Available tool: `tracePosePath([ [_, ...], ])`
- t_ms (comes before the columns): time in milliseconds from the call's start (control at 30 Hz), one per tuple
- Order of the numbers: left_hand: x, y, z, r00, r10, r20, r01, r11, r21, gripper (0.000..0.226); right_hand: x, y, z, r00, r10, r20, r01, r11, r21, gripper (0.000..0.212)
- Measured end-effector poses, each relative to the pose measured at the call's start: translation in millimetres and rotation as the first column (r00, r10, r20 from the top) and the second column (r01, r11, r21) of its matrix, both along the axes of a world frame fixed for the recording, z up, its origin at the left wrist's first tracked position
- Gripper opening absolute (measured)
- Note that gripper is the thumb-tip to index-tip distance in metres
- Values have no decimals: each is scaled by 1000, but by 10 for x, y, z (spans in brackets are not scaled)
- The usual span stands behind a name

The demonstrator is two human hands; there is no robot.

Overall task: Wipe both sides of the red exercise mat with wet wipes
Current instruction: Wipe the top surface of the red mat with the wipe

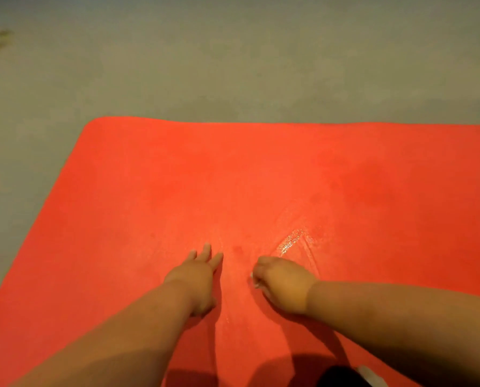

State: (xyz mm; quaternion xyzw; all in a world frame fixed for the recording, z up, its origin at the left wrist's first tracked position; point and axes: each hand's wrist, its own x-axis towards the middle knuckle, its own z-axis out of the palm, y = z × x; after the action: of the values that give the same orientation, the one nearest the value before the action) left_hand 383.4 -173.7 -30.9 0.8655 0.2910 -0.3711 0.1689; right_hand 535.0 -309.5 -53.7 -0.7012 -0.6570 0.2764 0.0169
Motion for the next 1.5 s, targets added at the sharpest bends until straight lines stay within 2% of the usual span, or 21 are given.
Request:
tracePosePath([
  [133,-126,-148,-23,998,29,63,-31,999,18,100,719,-98,54,897,-354,267,372,928,-20,21],
  [200,-164,-278,-43,996,48,81,-50,998,31,104,685,-198,75,858,-410,311,434,901,-9,23],
  [267,-182,-377,-45,994,45,101,-50,998,48,106,254,-322,55,906,-351,235,374,925,-61,24],
  [433,-267,-414,-49,994,54,96,-57,998,25,114,-475,-683,131,996,78,52,-73,993,-95,20],
  [533,-339,-399,-49,996,23,81,-24,1000,11,114,-2,-655,114,969,-128,210,153,982,-106,18],
  [600,-362,-439,-53,996,16,85,-18,1000,23,115,402,-601,146,874,-283,395,355,927,-120,21],
  [667,-353,-537,-49,996,33,87,-36,999,32,114,584,-576,228,831,-305,466,428,886,-182,22],
  [767,-356,-692,21,997,39,61,-40,999,12,111,278,-680,310,954,-176,242,247,919,-306,20],
  [833,-389,-788,64,997,54,56,-52,998,-44,112,-61,-919,262,993,-57,100,83,958,-273,17],
  [900,-449,-894,98,997,39,70,-32,995,-91,114,-131,-1085,142,991,-95,96,109,983,-148,17],
  [933,-490,-943,98,997,32,76,-25,994,-104,114,-59,-1092,77,961,-253,114,261,963,-71,16],
  [1000,-601,-1026,73,997,18,69,-10,995,-103,113,167,-1032,-36,735,-672,89,664,741,105,15],
  [1033,-647,-1037,53,998,0,66,5,997,-82,112,225,-1002,-54,603,-796,51,779,601,178,14],
  [1067,-676,-1035,32,998,-23,65,26,998,-52,111,204,-964,-69,567,-821,62,797,566,209,16],
  [1133,-709,-1028,-25,995,-63,76,62,998,7,107,-103,-897,-77,741,-667,78,656,744,125,21],
  [1200,-682,-1044,-66,991,-70,117,65,997,52,103,-568,-942,-95,947,-322,-6,322,946,29,23],
  [1267,-588,-1067,-71,984,-84,158,73,995,71,101,-646,-1125,-51,989,-125,-76,128,991,34,21],
  [1300,-529,-1061,-67,981,-92,173,80,994,76,101,-451,-1200,-41,981,-186,-60,190,980,64,20],
  [1367,-392,-1032,-61,976,-109,186,95,992,82,101,104,-1371,-39,856,-516,12,514,854,83,20],
  [1433,-248,-1040,-58,975,-121,188,110,992,68,102,584,-1626,-6,593,-800,90,785,600,154,19],
  [1500,-124,-1102,-81,978,-110,178,104,994,42,105,574,-1717,-6,540,-828,150,811,559,172,18],
])
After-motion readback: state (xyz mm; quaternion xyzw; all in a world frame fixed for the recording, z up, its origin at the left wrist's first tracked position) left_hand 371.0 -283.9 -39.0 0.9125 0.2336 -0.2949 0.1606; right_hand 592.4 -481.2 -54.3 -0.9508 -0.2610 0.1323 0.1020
